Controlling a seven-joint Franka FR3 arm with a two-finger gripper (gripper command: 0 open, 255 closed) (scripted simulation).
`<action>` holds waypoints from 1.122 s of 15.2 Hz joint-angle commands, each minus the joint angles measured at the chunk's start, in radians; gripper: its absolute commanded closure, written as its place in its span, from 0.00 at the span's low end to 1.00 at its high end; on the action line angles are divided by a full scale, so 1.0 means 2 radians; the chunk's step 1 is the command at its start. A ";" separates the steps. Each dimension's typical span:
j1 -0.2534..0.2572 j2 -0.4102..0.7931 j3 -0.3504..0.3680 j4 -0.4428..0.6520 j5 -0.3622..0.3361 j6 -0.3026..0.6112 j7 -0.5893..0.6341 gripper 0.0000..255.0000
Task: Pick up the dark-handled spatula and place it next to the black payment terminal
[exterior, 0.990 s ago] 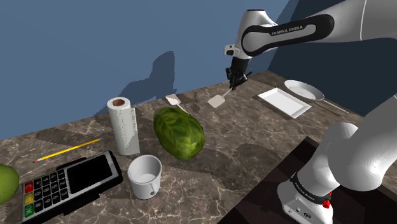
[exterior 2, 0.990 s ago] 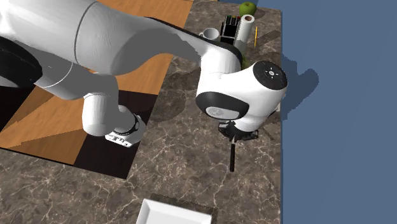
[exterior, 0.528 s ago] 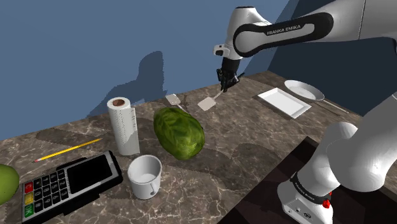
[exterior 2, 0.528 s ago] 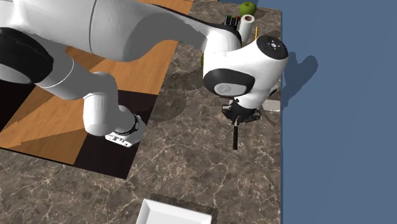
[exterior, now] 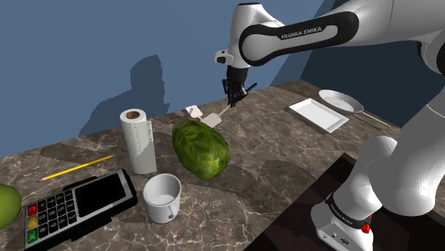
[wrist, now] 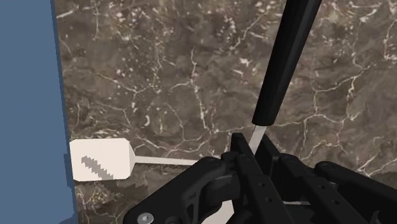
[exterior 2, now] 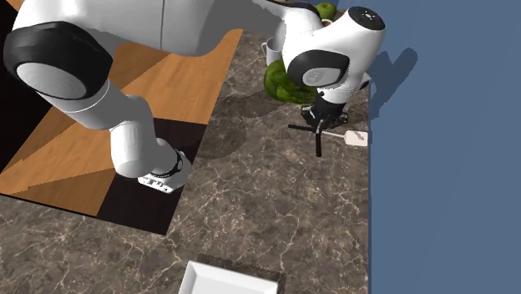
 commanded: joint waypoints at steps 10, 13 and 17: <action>0.055 0.104 0.051 0.134 0.017 -0.038 0.099 1.00; 0.069 0.141 0.061 0.187 0.020 -0.054 0.123 1.00; 0.088 0.199 0.073 0.271 0.021 -0.082 0.153 1.00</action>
